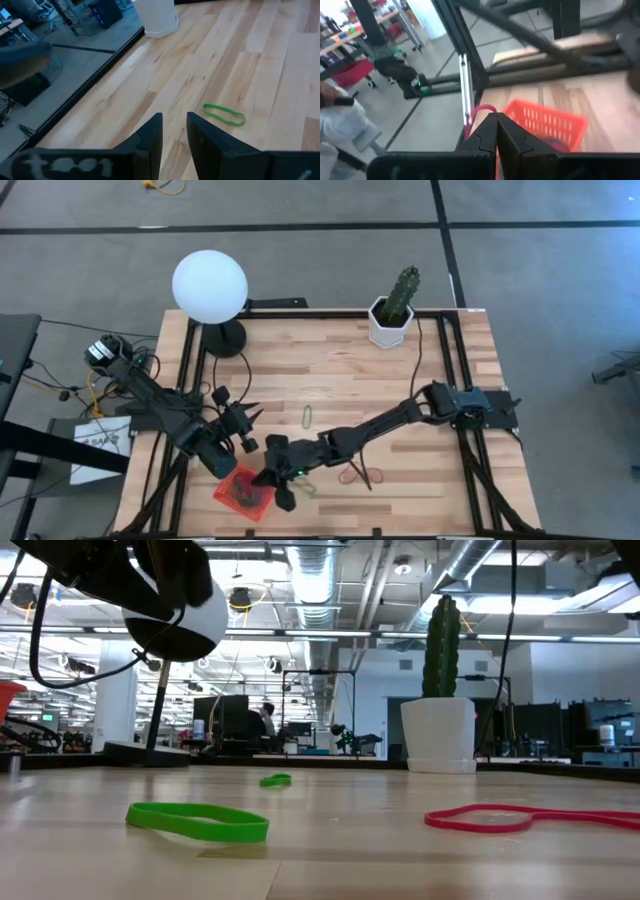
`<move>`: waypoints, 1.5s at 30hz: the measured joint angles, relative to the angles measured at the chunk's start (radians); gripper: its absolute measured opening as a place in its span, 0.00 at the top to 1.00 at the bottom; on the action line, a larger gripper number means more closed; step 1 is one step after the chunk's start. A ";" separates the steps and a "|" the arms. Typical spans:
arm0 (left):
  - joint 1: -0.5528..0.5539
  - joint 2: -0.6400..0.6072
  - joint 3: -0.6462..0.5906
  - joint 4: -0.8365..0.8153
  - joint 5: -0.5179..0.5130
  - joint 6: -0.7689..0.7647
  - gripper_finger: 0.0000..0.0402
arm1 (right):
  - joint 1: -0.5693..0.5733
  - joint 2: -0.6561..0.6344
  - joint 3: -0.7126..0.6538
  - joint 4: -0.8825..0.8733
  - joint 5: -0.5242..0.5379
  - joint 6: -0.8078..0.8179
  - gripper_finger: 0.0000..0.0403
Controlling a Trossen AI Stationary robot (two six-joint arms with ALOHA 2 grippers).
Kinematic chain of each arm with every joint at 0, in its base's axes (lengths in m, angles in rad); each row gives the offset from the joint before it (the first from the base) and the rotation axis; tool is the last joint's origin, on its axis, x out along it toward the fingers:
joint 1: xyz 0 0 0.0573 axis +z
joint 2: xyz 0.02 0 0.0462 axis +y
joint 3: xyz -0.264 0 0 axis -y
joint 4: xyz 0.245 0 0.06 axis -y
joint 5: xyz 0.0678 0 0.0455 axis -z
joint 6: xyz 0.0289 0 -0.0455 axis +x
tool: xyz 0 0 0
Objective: Pick and place rubber bands into bin
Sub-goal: Put the bottom red rubber band into the basket, then put the red rubber band into the basket
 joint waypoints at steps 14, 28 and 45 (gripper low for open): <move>0.000 0.000 0.000 0.001 0.002 -0.009 0.81 | -0.004 -0.014 0.042 -0.078 0.022 -0.081 1.00; 0.000 0.000 0.000 0.001 0.003 -0.010 0.81 | -0.007 0.071 0.040 -0.116 0.053 -0.039 1.00; 0.000 0.000 0.000 0.001 0.010 -0.010 0.81 | -0.027 0.072 0.040 -0.142 0.002 0.000 0.83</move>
